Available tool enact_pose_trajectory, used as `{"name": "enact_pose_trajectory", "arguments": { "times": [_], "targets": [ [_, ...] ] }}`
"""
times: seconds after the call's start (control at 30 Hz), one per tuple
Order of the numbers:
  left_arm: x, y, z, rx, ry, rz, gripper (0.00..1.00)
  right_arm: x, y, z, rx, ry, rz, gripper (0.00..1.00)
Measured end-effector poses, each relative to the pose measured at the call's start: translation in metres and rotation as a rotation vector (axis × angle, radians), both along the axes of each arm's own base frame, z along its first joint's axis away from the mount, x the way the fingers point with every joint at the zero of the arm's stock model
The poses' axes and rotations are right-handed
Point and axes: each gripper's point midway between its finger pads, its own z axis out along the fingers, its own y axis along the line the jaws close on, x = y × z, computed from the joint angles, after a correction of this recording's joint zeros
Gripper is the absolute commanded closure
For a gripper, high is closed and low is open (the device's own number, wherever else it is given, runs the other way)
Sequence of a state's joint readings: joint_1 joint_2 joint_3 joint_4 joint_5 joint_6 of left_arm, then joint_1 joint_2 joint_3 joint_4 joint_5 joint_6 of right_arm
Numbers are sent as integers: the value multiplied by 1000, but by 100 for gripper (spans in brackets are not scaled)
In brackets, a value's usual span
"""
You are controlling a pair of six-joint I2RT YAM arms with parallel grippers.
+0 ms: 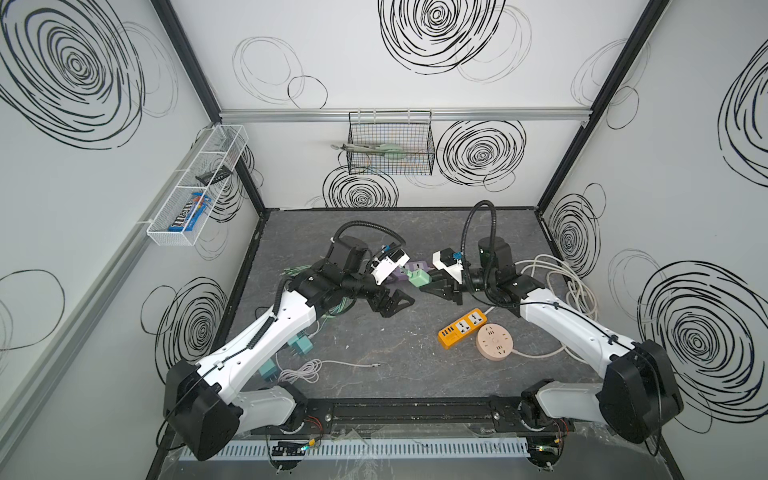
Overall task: Insert the plug
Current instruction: 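Pass the green charger to the left gripper while the right gripper releases it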
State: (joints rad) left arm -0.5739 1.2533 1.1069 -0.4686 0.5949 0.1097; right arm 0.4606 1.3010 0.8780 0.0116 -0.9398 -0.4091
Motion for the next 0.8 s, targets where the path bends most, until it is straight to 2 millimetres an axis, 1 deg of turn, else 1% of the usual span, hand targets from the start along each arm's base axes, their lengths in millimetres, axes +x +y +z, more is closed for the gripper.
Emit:
{"name": "enact_pose_trajectory", "arguments": {
  "times": [0.03,0.1,0.3,0.47,0.57,0.63,0.8],
  "targets": [
    [0,0,-1,-2,-2,-12,29,-2,0,0,2,3,11,86],
    [-1,-2,-2,-5,-4,-37,34,-7,1,-2,-1,5,34,86],
    [-3,-6,0,0,-36,-113,33,-26,10,-14,-49,13,106,86],
    [-6,-8,2,-13,-52,-144,34,-32,17,-23,-84,19,150,86],
    [-9,-8,1,-17,-61,-164,42,-34,19,-26,-90,17,164,86],
    [-11,-8,-1,-19,-67,-181,45,-36,20,-26,-87,14,174,86],
    [-16,-9,0,-27,-73,-213,47,-40,22,-24,-78,11,195,86]
  ]
}}
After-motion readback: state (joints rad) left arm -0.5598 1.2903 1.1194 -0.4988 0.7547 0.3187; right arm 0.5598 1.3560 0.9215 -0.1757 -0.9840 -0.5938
